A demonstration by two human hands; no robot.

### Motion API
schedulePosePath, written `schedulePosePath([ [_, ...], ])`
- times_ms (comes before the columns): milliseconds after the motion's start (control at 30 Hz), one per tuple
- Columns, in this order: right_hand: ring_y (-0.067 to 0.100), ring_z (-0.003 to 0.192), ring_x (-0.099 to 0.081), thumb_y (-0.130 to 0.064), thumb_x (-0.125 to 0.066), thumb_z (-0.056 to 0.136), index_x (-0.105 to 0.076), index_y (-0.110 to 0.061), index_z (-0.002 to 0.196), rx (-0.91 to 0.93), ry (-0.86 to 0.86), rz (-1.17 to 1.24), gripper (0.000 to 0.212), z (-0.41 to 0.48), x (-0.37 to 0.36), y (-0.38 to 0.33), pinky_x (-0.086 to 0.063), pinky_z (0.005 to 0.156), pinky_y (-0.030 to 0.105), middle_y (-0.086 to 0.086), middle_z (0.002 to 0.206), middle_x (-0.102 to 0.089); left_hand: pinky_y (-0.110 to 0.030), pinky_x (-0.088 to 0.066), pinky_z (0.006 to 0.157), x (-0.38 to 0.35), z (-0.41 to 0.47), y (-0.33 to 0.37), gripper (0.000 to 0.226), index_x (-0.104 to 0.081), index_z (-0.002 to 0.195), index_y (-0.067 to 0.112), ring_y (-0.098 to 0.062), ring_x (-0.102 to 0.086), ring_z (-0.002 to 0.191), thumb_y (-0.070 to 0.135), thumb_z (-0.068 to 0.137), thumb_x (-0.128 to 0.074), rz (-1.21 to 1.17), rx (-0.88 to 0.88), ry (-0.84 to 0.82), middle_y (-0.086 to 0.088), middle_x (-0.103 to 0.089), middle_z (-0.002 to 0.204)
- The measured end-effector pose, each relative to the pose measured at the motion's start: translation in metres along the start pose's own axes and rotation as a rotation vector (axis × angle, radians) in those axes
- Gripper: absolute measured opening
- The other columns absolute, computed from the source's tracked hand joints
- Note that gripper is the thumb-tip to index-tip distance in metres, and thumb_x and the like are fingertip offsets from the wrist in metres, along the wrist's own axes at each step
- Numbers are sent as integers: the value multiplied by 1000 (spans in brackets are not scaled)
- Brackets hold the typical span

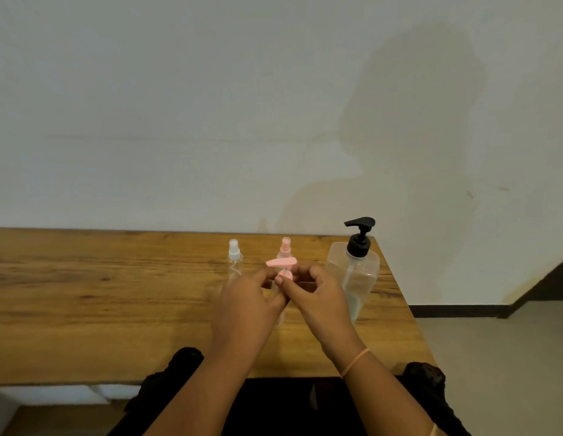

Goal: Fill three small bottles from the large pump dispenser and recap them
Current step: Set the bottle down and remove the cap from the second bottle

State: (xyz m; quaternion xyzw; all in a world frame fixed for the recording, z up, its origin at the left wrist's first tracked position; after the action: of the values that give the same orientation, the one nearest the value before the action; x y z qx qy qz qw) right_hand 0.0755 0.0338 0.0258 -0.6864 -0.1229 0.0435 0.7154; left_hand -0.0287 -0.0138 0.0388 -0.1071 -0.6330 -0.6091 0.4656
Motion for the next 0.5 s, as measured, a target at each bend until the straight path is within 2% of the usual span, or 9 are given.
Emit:
schedulePosePath([
  [67, 11, 81, -66, -19, -74, 80, -66, -21, 87, 15, 26, -27, 11, 1, 1, 0, -54, 69, 20, -3, 83, -70, -17, -39, 60, -4, 1, -1, 27, -63, 111, 39, -2, -54, 91, 44, 85, -61, -40, -21, -32, 26, -54, 82],
  [167, 5, 73, -64, -20, -73, 81, -64, -26, 82, 71, 98, -51, 10, 5, 4, -1, -52, 63, 17, -5, 77, -68, -22, -46, 74, -7, 8, -1, 45, -57, 120, 37, -3, -54, 99, 43, 77, -71, -155, -9, -168, 20, -59, 107],
  [233, 2, 68, -62, -21, -71, 83, -64, -24, 81, 108, 123, -47, 8, 8, 6, -2, -50, 60, 17, -4, 75, -67, -23, -47, 78, -9, 15, -1, 54, -55, 121, 33, -4, -55, 102, 40, 72, -77, -209, 32, -251, 18, -58, 112],
  [300, 1, 68, -62, -20, -69, 85, -65, -23, 83, 123, 108, -16, 6, 11, 4, -3, -51, 62, 18, -1, 76, -68, -17, -44, 70, -11, 20, -1, 47, -60, 116, 29, -3, -57, 93, 35, 73, -78, -204, 48, -263, 15, -63, 104],
  [367, 5, 77, -65, -22, -69, 84, -66, -22, 91, 111, 71, 15, 7, 12, 1, 0, -54, 68, 22, -2, 83, -70, -12, -39, 60, -12, 24, -1, 38, -63, 111, 27, 3, -55, 80, 33, 76, -76, -188, 39, -229, 17, -62, 89],
  [433, 12, 83, -66, -22, -71, 82, -67, -22, 97, 96, 60, -8, 15, 14, -2, 4, -55, 71, 26, -3, 86, -71, -11, -35, 56, -16, 24, 1, 31, -65, 108, 26, 6, -52, 73, 30, 79, -74, -187, 17, -210, 20, -56, 78],
  [500, 16, 84, -67, -16, -71, 83, -67, -24, 94, 77, 72, 17, 14, 18, -4, 6, -55, 72, 29, 0, 86, -71, -12, -36, 56, -19, 24, 3, 27, -66, 105, 23, 3, -53, 72, 29, 79, -73, -195, 16, -218, 18, -57, 77],
])
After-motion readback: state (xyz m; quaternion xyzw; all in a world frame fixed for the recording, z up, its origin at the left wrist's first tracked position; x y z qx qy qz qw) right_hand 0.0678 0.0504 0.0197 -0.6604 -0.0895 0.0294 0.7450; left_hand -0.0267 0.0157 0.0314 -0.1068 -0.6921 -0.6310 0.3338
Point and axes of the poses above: each hand's wrist, its own z-axis towards the middle knuckle, its own x-axis out of the back of the hand, y = z × x, the point moved 1 cm from there along z, towards the middle knuckle
